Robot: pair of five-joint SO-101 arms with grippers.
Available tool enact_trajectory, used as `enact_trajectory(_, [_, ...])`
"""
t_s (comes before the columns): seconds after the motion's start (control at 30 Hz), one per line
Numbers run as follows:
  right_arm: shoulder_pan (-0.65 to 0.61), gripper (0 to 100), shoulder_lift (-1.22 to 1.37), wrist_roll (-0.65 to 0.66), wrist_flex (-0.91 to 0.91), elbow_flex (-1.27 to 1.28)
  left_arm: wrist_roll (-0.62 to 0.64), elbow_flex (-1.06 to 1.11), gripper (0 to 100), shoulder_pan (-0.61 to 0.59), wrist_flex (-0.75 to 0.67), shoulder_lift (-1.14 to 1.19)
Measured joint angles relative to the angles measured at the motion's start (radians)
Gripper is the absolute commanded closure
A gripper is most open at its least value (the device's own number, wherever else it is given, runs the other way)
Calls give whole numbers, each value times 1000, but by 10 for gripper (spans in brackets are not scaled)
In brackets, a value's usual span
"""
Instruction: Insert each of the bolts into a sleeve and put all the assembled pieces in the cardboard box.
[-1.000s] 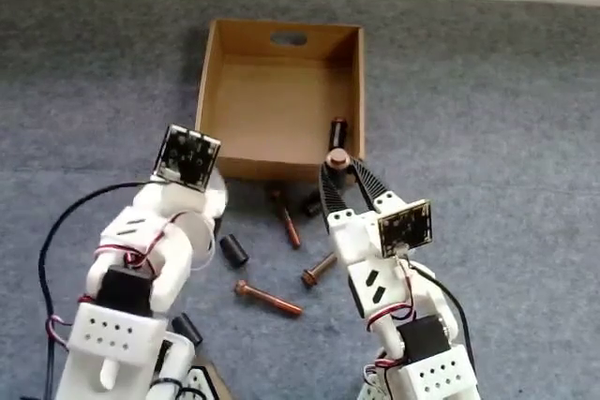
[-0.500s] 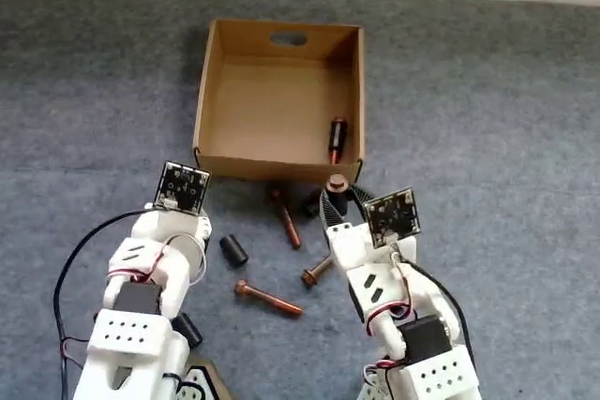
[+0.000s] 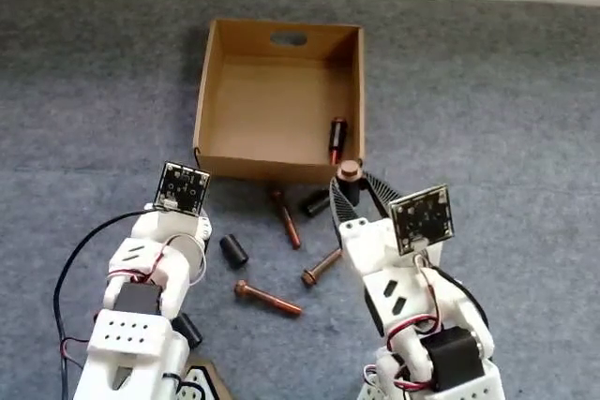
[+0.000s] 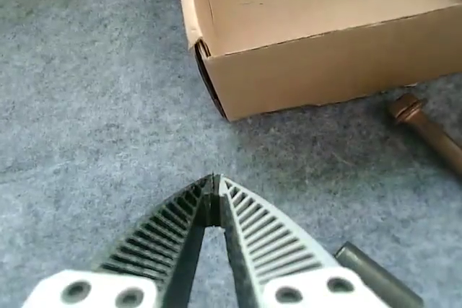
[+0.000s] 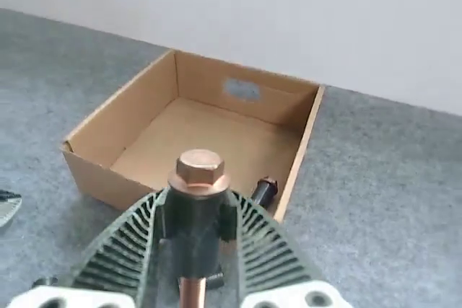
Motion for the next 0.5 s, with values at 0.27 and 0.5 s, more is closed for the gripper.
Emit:
enact_trajectory(0.27, [0,991,419,0,0,-284,0,21,979,0,-3,0])
enact_trajectory(0.5, [0,991,987,0,0,-651,0,21,979,0,-3,0])
